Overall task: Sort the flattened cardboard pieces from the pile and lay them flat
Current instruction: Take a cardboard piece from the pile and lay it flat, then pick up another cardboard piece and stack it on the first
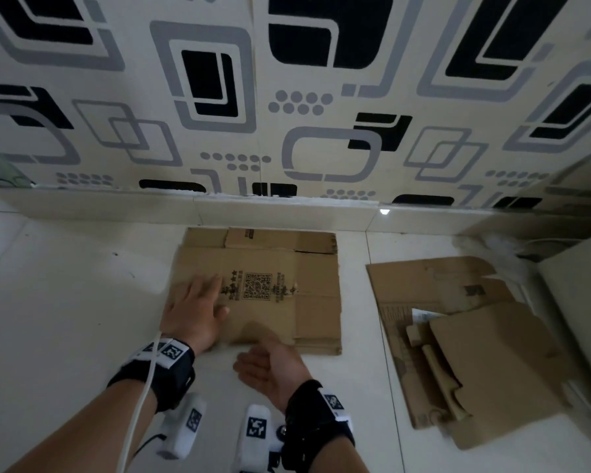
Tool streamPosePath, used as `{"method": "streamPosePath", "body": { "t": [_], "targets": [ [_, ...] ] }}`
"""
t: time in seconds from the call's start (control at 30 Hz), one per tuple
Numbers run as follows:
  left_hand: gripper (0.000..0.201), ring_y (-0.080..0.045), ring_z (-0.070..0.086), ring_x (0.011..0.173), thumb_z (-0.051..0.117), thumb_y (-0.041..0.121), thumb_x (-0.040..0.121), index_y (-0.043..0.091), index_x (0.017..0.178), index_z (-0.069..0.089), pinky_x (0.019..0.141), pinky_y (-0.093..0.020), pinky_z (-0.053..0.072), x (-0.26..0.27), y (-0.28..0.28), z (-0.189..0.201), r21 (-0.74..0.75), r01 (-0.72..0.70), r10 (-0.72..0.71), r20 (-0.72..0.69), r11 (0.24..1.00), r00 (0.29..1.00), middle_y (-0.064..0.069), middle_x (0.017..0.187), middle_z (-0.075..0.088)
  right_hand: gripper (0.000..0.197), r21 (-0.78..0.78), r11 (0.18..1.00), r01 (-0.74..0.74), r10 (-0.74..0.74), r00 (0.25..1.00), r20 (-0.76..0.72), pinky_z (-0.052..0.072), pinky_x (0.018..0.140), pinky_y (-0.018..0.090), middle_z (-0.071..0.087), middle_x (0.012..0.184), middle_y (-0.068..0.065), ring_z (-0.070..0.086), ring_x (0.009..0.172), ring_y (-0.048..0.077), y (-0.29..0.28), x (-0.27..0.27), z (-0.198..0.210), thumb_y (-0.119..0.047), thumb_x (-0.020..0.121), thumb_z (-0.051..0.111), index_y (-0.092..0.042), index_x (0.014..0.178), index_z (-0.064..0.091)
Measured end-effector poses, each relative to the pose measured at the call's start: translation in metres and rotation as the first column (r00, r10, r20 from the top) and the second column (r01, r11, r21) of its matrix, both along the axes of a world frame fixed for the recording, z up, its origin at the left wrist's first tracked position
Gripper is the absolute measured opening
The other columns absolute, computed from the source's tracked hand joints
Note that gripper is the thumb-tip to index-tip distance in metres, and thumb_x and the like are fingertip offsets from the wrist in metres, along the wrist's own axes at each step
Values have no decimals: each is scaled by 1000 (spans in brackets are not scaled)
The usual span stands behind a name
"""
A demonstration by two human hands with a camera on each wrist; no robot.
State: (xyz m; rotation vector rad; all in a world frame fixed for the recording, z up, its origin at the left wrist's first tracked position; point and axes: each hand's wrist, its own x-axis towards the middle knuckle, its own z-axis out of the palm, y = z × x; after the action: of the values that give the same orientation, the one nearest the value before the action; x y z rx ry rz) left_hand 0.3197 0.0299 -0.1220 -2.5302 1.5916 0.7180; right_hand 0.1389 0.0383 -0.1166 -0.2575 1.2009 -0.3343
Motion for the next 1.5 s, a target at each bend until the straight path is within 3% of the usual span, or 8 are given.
{"method": "streamPosePath", "body": {
  "t": [0.3, 0.5, 0.67, 0.83, 0.97, 1.07, 1.3, 1.5],
  "targets": [
    [80, -31, 17, 152, 62, 19, 90, 24, 160, 24, 119, -51, 26, -69, -36, 27, -168, 69, -67, 17, 983, 998, -8, 166, 23, 21, -447, 867, 218, -370, 884, -286, 53, 74, 40, 69, 95, 8, 63, 83, 24, -61, -117, 50, -18, 100, 49, -9, 103, 68],
    [68, -27, 29, 149, 57, 21, 96, 26, 158, 31, 115, -47, 35, -196, -75, 48, -248, 169, -232, -252, 954, 940, -3, 161, 36, 22, -521, 803, 289, -576, 603, -552, 48, 103, 50, 60, 129, 8, 59, 114, 32, -64, -229, 41, -24, 93, 50, -30, 114, 55],
    [60, -21, 66, 111, 54, 37, 97, 23, 153, 37, 92, -40, 56, -285, -79, 46, -119, 152, -193, -642, 981, 742, -3, 138, 60, 49, -438, 837, 329, -530, 285, -799, 42, 103, 45, 44, 149, 24, 47, 131, 45, -38, -308, 30, -10, 92, 58, -7, 140, 50],
    [46, 8, 43, 67, 59, 28, 102, 23, 146, 47, 54, -9, 36, -333, -66, 38, -42, 154, -131, -767, 987, 628, 24, 83, 45, 47, -272, 754, 598, -574, 399, -715, 48, 87, 43, 60, 129, 25, 60, 113, 42, -10, -326, 8, -13, 91, 59, 7, 133, 53],
    [15, 1, 50, 75, 66, 24, 98, 34, 97, 55, 64, -14, 41, -335, -63, 31, -82, 92, -123, -756, 992, 643, 15, 87, 51, 25, -288, 700, 653, -656, 429, -621, 48, 73, 39, 71, 103, 26, 63, 86, 37, 0, -337, 3, -2, 89, 63, 13, 109, 66],
    [47, -16, 55, 106, 73, 31, 92, 23, 133, 52, 86, -29, 46, -327, -68, 25, 3, -25, 18, -796, 1000, 606, 2, 120, 57, 19, -280, 640, 716, -737, 469, -487, 53, 73, 39, 69, 106, 23, 64, 86, 35, 0, -336, 7, -2, 94, 62, 5, 111, 64],
    [58, -23, 63, 116, 85, 23, 83, 20, 128, 48, 95, -36, 53, -299, -84, 30, 279, -453, 338, -940, 847, 53, -7, 132, 60, 45, -330, 514, 792, -858, 484, -176, 53, 98, 51, 65, 135, 18, 62, 123, 40, -18, -294, -1, 1, 98, 54, -7, 143, 53],
    [45, -21, 71, 105, 86, 30, 81, 21, 121, 68, 94, -41, 56, -260, -85, 37, 203, -360, 278, -946, 911, 168, -1, 115, 77, 55, -268, 584, 766, -779, 622, 80, 63, 73, 43, 71, 128, 15, 74, 105, 32, -43, -223, 0, 8, 95, 53, -20, 142, 53]
  ]
}}
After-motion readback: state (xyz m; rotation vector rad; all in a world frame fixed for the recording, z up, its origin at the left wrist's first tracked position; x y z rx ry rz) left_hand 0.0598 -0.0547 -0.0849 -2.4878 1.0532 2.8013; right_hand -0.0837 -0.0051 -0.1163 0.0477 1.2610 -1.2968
